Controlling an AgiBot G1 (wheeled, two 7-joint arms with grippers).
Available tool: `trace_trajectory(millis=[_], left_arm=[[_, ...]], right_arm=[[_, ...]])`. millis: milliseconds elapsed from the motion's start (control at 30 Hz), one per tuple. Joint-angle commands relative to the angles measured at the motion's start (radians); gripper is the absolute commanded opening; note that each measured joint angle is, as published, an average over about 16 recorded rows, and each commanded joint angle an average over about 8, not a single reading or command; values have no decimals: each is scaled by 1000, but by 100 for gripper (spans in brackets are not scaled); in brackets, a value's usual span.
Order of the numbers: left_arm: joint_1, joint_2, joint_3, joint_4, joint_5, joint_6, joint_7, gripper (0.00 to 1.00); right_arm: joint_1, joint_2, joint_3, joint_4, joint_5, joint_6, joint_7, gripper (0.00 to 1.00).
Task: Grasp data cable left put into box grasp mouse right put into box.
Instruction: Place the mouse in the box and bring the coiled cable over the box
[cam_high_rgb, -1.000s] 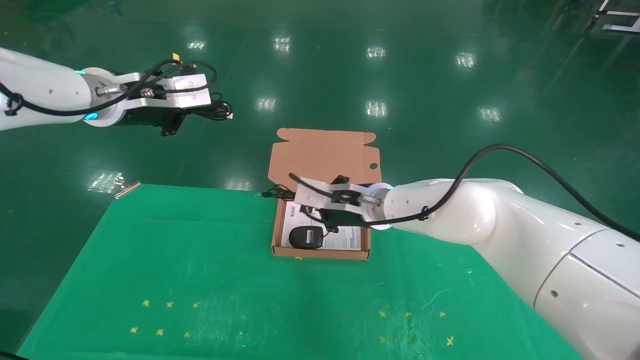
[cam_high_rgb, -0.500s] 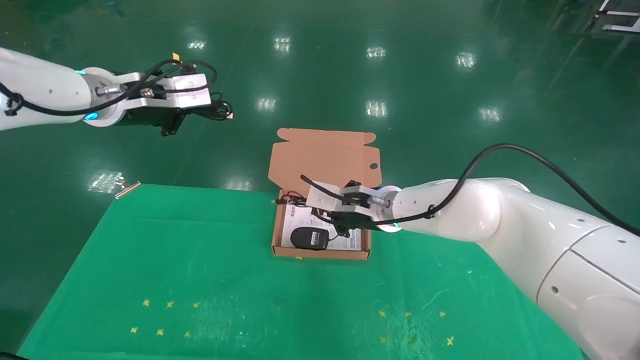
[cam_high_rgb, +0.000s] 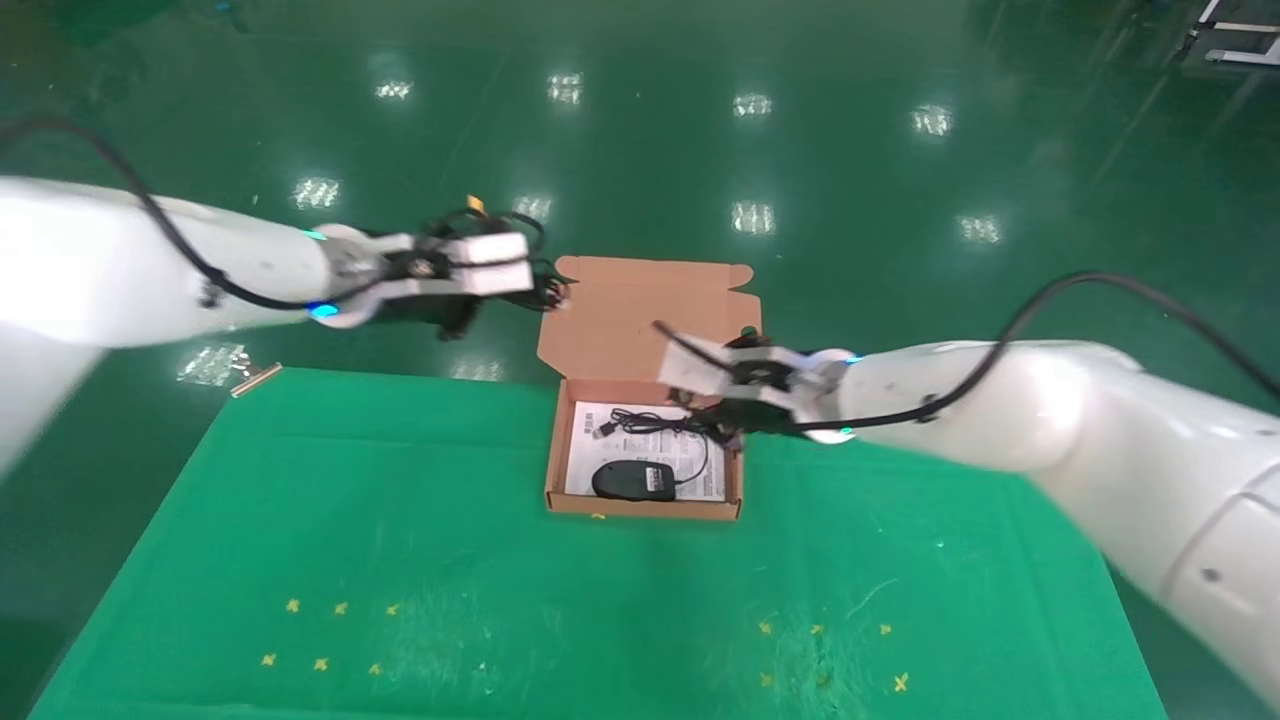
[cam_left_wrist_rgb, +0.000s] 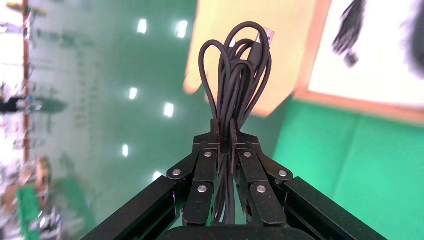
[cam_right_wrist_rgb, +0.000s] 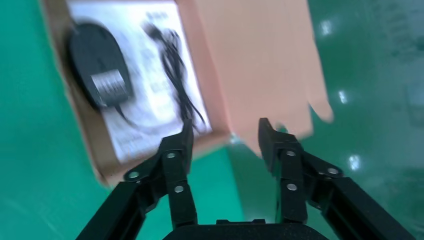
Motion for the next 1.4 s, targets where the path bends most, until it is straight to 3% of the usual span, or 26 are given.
trace_trajectory(millis=[33,233,467,1000,1267,1400], left_arm=[[11,27,-1,33,-19,-24,28,0],[64,108,-4,152,-102,-115,158,0],[131,137,20,188,-235,-181,266,0],[219,143,155,174,-519,-240,335,1],[223,143,192,173,-574,-262,348,100],[223,144,197,174,-579,-265,349,100]], right_arm=[[6,22,1,9,-3,3,3,100],[29,135,-21,82,-51,-10,46,100],[58,249,-53,200,-127,-39,139,100],[109,428,-97,450,-344,-96,375,100],[119,466,-100,516,-396,-107,426,100],[120,468,-100,521,-401,-109,428,100]])
